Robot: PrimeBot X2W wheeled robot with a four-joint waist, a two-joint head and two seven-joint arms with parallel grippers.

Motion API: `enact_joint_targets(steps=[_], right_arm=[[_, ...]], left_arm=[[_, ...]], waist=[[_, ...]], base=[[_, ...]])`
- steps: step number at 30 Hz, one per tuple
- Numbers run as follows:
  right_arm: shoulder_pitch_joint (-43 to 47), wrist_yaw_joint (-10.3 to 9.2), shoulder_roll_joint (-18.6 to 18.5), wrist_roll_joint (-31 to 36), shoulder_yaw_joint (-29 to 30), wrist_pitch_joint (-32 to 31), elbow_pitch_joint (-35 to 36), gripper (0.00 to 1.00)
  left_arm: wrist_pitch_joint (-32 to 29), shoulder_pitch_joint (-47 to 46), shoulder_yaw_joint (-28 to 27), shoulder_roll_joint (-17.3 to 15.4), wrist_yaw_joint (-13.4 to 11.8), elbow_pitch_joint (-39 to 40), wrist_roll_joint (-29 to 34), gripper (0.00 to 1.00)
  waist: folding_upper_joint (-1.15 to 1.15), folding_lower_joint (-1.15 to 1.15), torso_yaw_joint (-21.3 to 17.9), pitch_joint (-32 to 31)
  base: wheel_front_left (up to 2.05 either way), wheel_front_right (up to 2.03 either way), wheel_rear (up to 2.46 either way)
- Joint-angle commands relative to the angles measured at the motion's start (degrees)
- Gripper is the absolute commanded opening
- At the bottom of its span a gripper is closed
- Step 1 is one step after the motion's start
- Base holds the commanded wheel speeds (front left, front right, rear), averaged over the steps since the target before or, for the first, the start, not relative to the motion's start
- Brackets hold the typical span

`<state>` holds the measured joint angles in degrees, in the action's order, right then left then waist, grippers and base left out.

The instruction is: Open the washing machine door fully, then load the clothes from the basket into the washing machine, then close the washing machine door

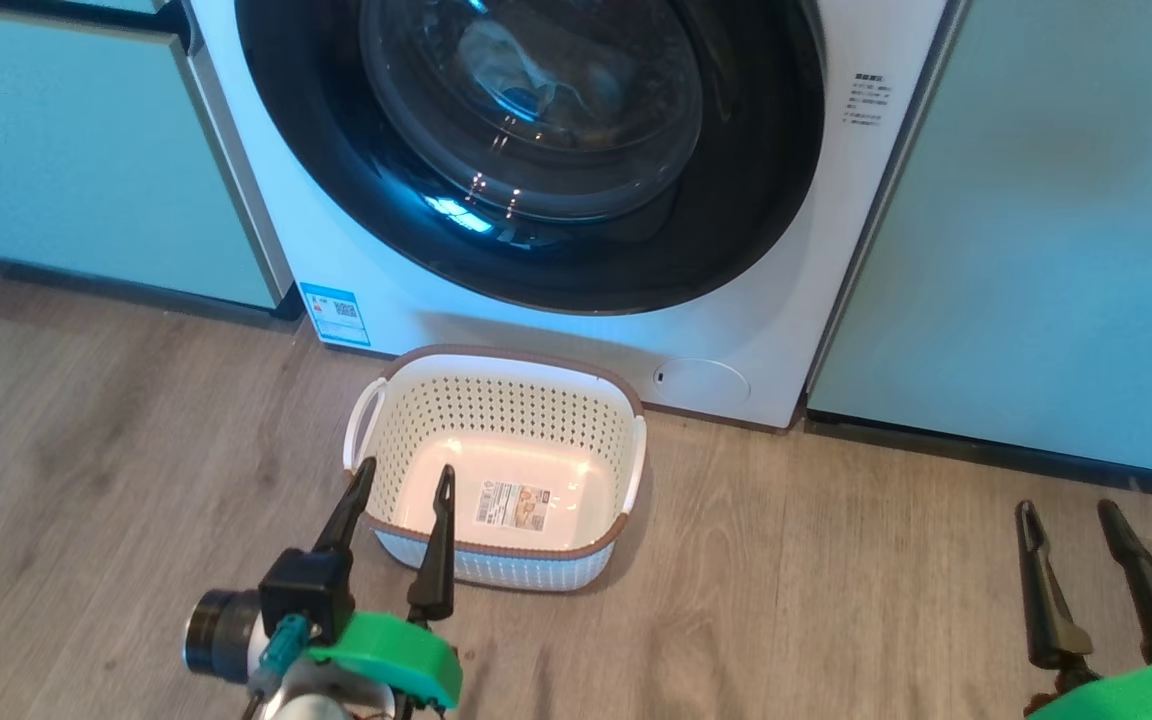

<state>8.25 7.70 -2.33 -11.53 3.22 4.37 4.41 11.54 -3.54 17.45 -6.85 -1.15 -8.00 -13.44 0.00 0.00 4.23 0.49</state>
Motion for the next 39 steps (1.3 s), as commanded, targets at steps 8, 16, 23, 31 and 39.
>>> enact_joint_targets(steps=[8,16,23,31,39], right_arm=[[-1.10,-0.21,-0.55,-0.14,-0.92,-0.27,2.92,1.00],[-1.03,-0.21,-0.55,-0.21,-0.75,-0.37,2.88,1.00],[-0.88,-0.21,-0.55,-0.26,-0.85,-0.47,2.66,1.00],[-1.04,-0.21,-0.54,-0.68,-1.23,-0.55,2.49,1.00],[1.03,0.01,0.63,-0.96,-0.39,-0.66,-2.37,0.00]], left_arm=[[-0.77,-0.94,-1.62,-1.38,-1.06,2.66,-0.25,1.00],[-0.77,-1.04,-1.32,-1.53,-1.49,2.88,-0.39,1.00],[-0.61,-1.00,-1.18,-1.50,-1.75,2.64,-0.85,1.00],[-0.38,-1.32,-0.95,-1.57,-2.69,2.59,-0.53,1.00],[-0.97,1.28,1.52,-0.36,-2.91,-1.85,-0.84,0.00]], waist=[[0.00,0.00,-0.38,0.00],[0.00,0.00,-0.37,0.28],[0.00,0.00,-0.28,0.27],[0.00,0.00,-0.13,0.56],[0.00,0.00,-0.02,0.88]], base=[[0.00,0.00,0.00],[0.00,0.00,0.00],[0.00,0.00,0.00],[0.00,0.00,0.00],[0.00,0.00,0.00]])
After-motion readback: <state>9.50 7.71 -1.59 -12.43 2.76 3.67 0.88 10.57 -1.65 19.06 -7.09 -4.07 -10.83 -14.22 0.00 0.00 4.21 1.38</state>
